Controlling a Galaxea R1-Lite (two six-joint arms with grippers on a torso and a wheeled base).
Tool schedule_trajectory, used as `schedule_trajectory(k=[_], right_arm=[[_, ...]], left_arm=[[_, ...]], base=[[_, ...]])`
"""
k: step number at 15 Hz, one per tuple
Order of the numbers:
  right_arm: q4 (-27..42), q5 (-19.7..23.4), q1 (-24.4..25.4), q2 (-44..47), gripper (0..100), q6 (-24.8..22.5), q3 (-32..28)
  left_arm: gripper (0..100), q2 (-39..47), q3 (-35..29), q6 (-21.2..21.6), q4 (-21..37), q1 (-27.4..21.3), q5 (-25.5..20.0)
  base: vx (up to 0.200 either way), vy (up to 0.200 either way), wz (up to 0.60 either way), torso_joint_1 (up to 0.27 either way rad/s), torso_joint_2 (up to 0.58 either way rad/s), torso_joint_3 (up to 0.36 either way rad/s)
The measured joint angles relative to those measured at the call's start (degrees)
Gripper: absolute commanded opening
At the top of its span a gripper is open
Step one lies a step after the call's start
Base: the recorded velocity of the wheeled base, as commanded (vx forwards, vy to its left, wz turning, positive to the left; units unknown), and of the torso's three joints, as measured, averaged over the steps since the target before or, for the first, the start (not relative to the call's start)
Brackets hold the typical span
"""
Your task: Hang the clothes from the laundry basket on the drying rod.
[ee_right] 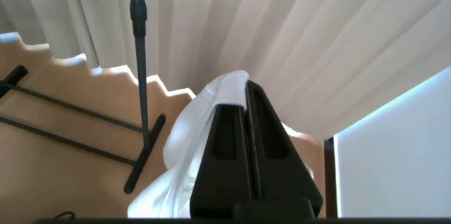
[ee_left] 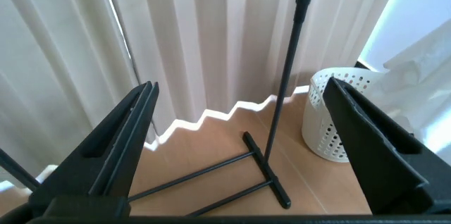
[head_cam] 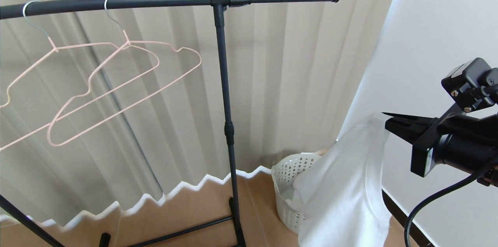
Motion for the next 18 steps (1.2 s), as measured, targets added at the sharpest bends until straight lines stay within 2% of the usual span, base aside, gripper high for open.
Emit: schedule_trajectory(k=[10, 18], right_arm=[[0.0, 0.0, 0.0, 0.0, 0, -0.1, 0.4], [0.0, 0.0, 0.0, 0.0, 0, -0.3, 1.0]], left_arm=[[100, 0.0, 0.0, 0.0, 0.0, 0.0, 0.1], [100, 0.0, 0.0, -0.1, 0.0, 0.0, 0.2]], base=[[0.000, 0.000, 0.00, 0.232, -0.57, -0.337], [0.000, 0.000, 0.00, 0.173, -0.39, -0.216]])
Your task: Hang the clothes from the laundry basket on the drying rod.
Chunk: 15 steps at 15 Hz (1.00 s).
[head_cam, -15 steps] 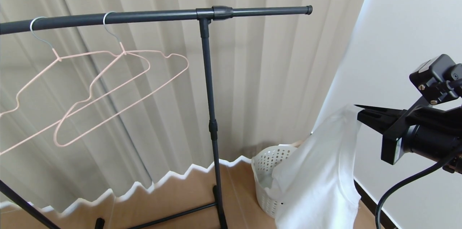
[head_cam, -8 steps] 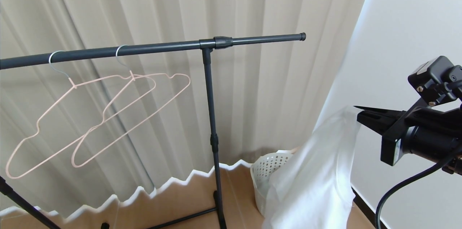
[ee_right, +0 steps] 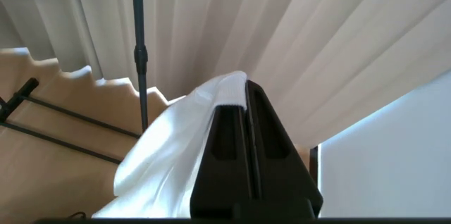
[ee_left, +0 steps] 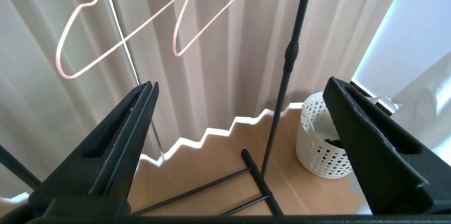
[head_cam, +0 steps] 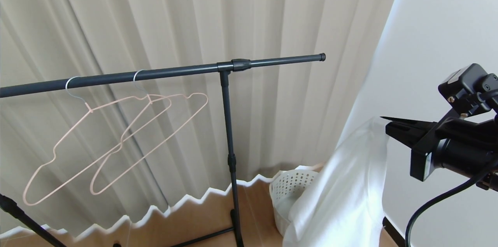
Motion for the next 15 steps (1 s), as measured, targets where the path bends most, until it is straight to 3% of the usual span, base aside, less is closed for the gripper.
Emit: schedule_trajectory(k=[6, 9, 15], right_arm=[[0.0, -0.1, 0.0, 0.0, 0, 0.0, 0.2], [0.0, -0.1, 0.0, -0.1, 0, 0.0, 0.2], [0.1, -0.3, 0.0, 0.0, 0, -0.7, 0.7]], left_arm=[[100, 0.0, 0.0, 0.2, 0.0, 0.0, -0.1], [100, 0.0, 0.0, 0.6, 0.1, 0.0, -0.2], [100, 0.0, 0.0, 0.6, 0.1, 0.0, -0.2]], base=[[0.000, 0.000, 0.00, 0.167, -0.35, -0.194], [0.000, 0.000, 0.00, 0.015, -0.04, -0.020], [0.000, 0.000, 0.60, 0.006, 0.00, -0.003]])
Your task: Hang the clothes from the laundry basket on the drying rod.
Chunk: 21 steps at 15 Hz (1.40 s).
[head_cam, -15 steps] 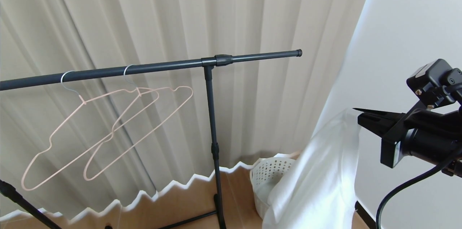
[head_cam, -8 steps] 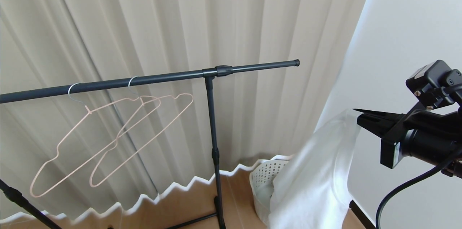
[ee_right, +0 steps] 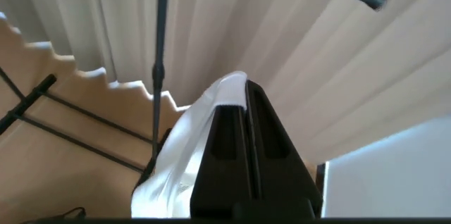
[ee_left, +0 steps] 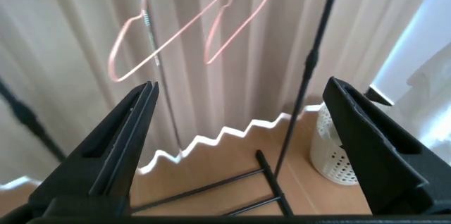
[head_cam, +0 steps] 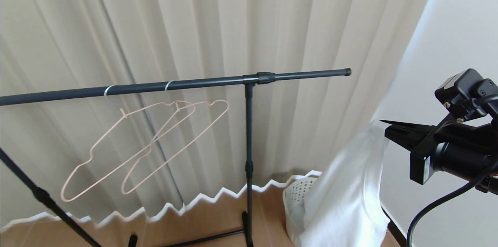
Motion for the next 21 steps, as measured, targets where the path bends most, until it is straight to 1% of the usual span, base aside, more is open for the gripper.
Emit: schedule_trajectory(k=[2, 3, 4, 6, 13, 15, 21], right_arm=[[-0.1, 0.1, 0.0, 0.0, 0, 0.0, 0.0], [-0.1, 0.1, 0.0, 0.0, 0, 0.0, 0.0], [-0.1, 0.1, 0.0, 0.0, 0, 0.0, 0.0], [-0.1, 0.1, 0.0, 0.1, 0, 0.0, -0.1], [0.0, 0.1, 0.0, 0.1, 0, 0.0, 0.0], [-0.1, 0.1, 0.0, 0.1, 0, 0.0, 0.0], [-0.1, 0.1, 0.0, 0.1, 0, 0.0, 0.1]], left_arm=[[100, 0.0, 0.0, 0.0, 0.0, 0.0, 0.0], [100, 0.0, 0.0, 0.0, 0.0, 0.0, -0.2], [100, 0.0, 0.0, 0.0, 0.0, 0.0, -0.2], [100, 0.0, -0.1, 0.0, 0.0, 0.0, -0.2], [100, 0.0, -0.1, 0.0, 0.0, 0.0, -0.2], [100, 0.0, -0.1, 0.0, 0.1, 0.0, -0.2], [100, 0.0, -0.1, 0.0, 0.1, 0.0, -0.2]], base=[[0.000, 0.000, 0.60, 0.002, 0.00, 0.002], [0.000, 0.000, 0.00, 0.000, 0.00, 0.000], [-0.200, 0.000, 0.00, 0.007, 0.01, 0.002], [-0.200, 0.200, 0.00, -0.002, 0.00, 0.000], [0.000, 0.200, 0.00, 0.002, 0.00, 0.002], [0.000, 0.000, 0.00, 0.000, 0.00, 0.000], [-0.200, 0.000, 0.00, 0.003, 0.00, 0.001]])
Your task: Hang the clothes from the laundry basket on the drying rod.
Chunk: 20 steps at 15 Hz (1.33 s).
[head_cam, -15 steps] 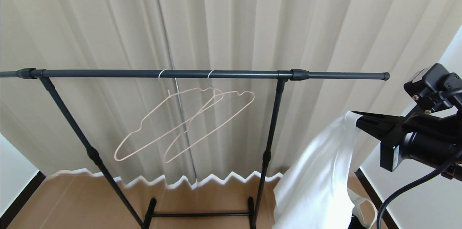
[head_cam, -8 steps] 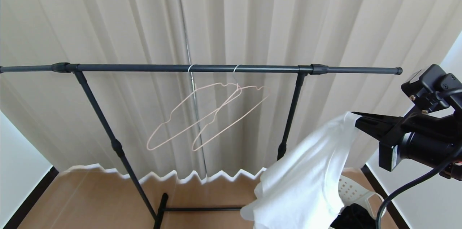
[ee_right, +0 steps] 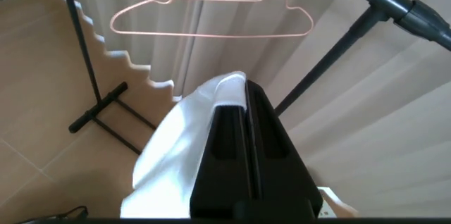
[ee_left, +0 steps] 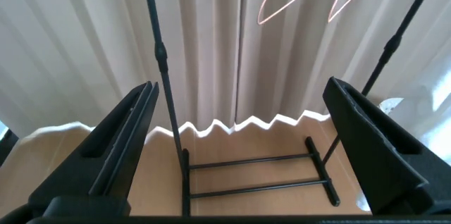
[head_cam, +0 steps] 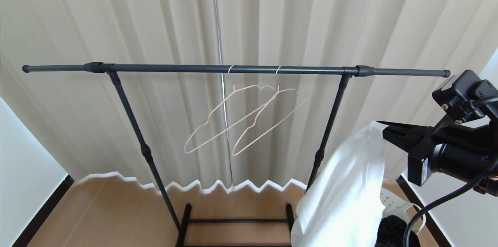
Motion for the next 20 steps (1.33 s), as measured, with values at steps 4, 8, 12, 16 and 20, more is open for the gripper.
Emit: schedule_trajectory(k=[4, 8, 12, 16, 20], right_arm=[[0.1, 0.0, 0.0, 0.0, 0, 0.0, 0.0], [0.2, 0.0, 0.0, 0.0, 0, 0.0, 0.2], [0.1, 0.0, 0.0, 0.0, 0, 0.0, 0.3], [0.1, 0.0, 0.0, 0.1, 0, 0.0, 0.5], [0.0, -0.1, 0.5, 0.2, 0, 0.0, 0.9]], left_arm=[[100, 0.0, 0.0, 0.0, 0.0, 0.0, 0.1], [100, 0.0, 0.0, 0.0, 0.0, 0.0, 0.1], [100, 0.0, 0.0, 0.0, 0.0, 0.0, 0.1], [100, 0.0, 0.0, -0.1, 0.0, 0.0, 0.1], [100, 0.0, 0.0, 0.0, 0.0, 0.0, 0.2]], base=[[-0.050, 0.000, 0.00, -0.002, 0.00, 0.001], [0.000, 0.000, 0.00, 0.000, 0.00, 0.000], [0.000, 0.000, 0.00, 0.000, 0.00, 0.000], [0.000, 0.000, -0.30, 0.002, 0.00, -0.001], [0.000, 0.000, 0.00, 0.000, 0.00, 0.000]])
